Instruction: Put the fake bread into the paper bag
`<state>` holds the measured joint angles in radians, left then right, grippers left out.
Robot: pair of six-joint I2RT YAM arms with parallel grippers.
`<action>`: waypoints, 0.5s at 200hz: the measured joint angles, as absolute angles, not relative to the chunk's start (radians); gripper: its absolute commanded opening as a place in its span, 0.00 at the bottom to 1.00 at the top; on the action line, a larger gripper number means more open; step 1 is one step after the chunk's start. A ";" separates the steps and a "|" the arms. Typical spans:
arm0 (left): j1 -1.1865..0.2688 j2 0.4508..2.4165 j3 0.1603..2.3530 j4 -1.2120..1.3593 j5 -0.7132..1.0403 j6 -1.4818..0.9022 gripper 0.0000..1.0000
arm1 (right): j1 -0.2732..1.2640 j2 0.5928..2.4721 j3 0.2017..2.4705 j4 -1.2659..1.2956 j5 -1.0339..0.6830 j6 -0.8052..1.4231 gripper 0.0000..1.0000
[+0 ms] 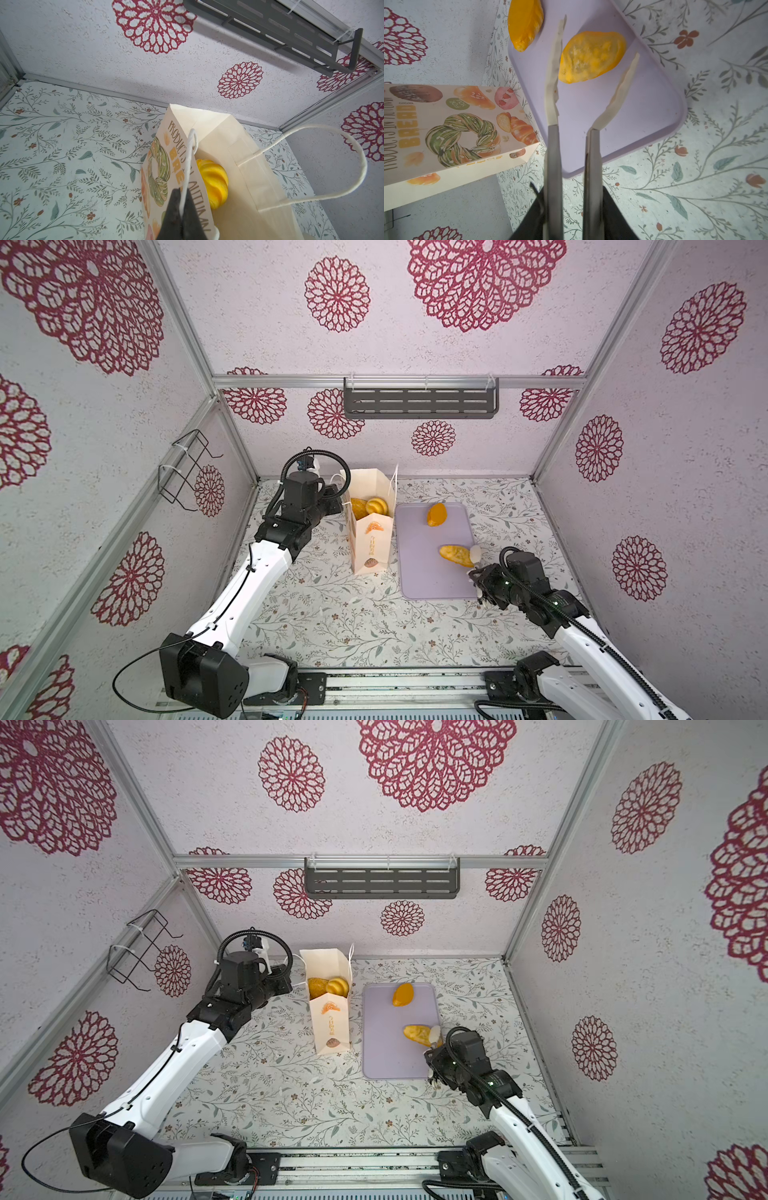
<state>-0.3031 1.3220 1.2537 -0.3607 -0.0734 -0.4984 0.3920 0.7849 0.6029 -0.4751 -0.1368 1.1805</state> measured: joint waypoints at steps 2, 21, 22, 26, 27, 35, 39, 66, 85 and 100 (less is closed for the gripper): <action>-0.303 1.322 1.254 -0.361 -0.073 -0.498 0.00 | 0.392 0.785 0.600 -0.472 -0.137 1.182 0.38; -0.303 1.322 1.254 -0.360 -0.072 -0.498 0.00 | 0.393 0.794 0.583 -0.447 -0.138 1.200 0.38; -0.303 1.322 1.254 -0.361 -0.072 -0.498 0.00 | 0.393 0.796 0.582 -0.445 -0.139 1.201 0.38; -0.303 1.322 1.254 -0.360 -0.072 -0.498 0.00 | 0.393 0.799 0.580 -0.438 -0.139 1.204 0.38; -0.303 1.322 1.254 -0.360 -0.072 -0.498 0.00 | 0.393 0.800 0.579 -0.435 -0.140 1.205 0.38; -0.303 1.322 1.254 -0.360 -0.072 -0.498 0.00 | 0.393 0.809 0.575 -0.421 -0.142 1.208 0.38; -0.303 1.322 1.254 -0.360 -0.072 -0.498 0.00 | 0.393 0.813 0.573 -0.416 -0.144 1.209 0.38; -0.303 1.322 1.254 -0.361 -0.073 -0.498 0.00 | 0.393 0.834 0.558 -0.370 -0.145 1.216 0.38; -0.303 1.322 1.254 -0.361 -0.073 -0.498 0.00 | 0.393 0.851 0.557 -0.351 -0.145 1.216 0.38; -0.303 1.322 1.254 -0.361 -0.073 -0.498 0.00 | 0.393 0.867 0.557 -0.334 -0.145 1.215 0.38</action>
